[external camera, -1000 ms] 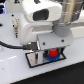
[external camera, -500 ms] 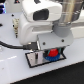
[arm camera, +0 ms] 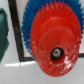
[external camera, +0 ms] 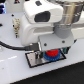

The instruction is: Insert the blue gear onto the right peg, followed by the red gear

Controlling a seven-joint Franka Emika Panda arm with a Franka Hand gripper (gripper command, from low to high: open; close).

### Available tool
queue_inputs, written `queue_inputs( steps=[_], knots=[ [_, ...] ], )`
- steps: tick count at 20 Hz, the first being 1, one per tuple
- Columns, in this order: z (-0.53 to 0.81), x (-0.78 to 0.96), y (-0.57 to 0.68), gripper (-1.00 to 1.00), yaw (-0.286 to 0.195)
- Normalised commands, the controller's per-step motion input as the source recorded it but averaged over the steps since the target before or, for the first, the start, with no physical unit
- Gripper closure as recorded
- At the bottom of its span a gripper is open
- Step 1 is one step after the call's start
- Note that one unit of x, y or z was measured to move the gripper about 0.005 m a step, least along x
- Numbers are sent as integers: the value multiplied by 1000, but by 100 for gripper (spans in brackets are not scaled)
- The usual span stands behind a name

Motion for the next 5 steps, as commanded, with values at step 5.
queue_inputs(
  steps=[5],
  knots=[
    [662, -99, 214, -100, 0]
  ],
)
